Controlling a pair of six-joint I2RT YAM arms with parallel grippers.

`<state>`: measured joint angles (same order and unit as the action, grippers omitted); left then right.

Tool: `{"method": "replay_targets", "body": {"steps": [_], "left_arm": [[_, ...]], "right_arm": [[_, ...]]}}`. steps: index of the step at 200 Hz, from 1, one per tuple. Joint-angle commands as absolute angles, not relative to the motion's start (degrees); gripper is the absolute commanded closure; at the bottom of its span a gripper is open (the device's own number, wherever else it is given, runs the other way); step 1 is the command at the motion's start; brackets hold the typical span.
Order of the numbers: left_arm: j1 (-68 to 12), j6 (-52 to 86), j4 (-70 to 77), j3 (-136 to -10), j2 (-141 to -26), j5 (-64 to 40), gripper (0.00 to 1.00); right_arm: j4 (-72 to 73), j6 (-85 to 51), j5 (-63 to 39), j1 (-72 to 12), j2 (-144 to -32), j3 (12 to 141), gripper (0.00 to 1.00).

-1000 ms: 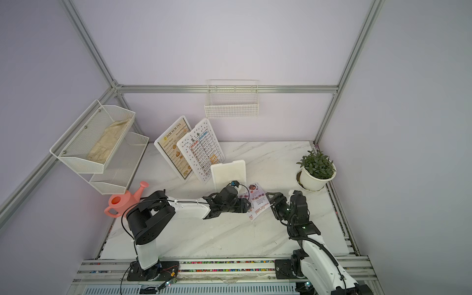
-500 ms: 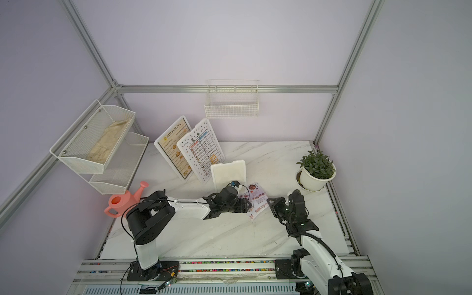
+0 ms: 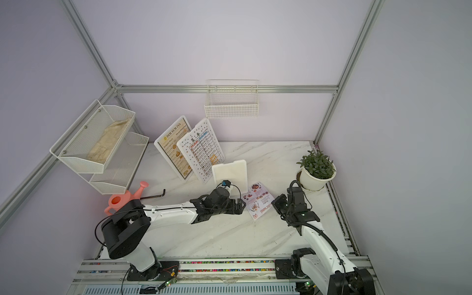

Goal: Insert the menus into the narrow rack
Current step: Pick up the menu from the center of the board.

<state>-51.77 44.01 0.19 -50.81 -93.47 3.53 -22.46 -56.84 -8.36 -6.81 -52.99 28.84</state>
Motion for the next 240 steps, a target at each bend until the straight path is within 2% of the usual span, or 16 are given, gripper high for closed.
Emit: {"method": "replay_targets", "body": {"steps": [1, 39, 74, 94, 110, 140, 154, 200, 222, 240], "left_arm": [[-51.18, 39.14, -5.53, -54.71, -91.09, 8.61, 0.00], [-49.19, 35.54, -10.39, -58.10, -87.22, 10.04, 0.00], [-46.35, 29.15, -16.78, -62.28, -76.91, 14.94, 0.00], [-43.49, 23.47, -20.19, -65.27, -71.51, 14.83, 0.00], [-41.58, 19.03, -23.45, -68.32, -68.10, 15.17, 0.00], [-40.61, 10.20, -30.02, -74.27, -64.80, 20.44, 0.00], [-39.99, 7.67, -29.84, -74.25, -62.31, 21.02, 0.00], [-33.75, 0.12, -29.18, -75.10, -58.26, 1.36, 0.00], [-33.72, -3.41, -32.07, -78.29, -59.36, -3.15, 0.00], [-33.65, -5.47, -34.26, -80.33, -60.69, -6.24, 0.00]], "right_arm": [[-39.20, -52.31, 3.34, -6.81, -50.29, 33.74, 1.00], [-42.10, -41.59, 4.04, -6.77, -48.30, 43.36, 1.00], [-44.51, -24.83, -4.27, -6.79, -54.97, 59.06, 1.00], [-47.36, -16.95, -13.70, -7.63, -61.11, 68.34, 1.00], [-47.63, -14.31, -16.08, -12.28, -64.56, 74.33, 1.00], [-50.07, -7.80, -14.08, -26.03, -71.85, 84.38, 1.00], [-49.31, -4.92, -12.87, -29.11, -72.66, 85.82, 1.00], [-41.62, 4.24, -9.17, -29.18, -69.08, 84.68, 1.00], [-45.07, 14.33, -17.32, -29.26, -67.83, 85.84, 1.00], [-46.38, 19.16, -18.98, -29.27, -67.48, 86.34, 1.00]]}}
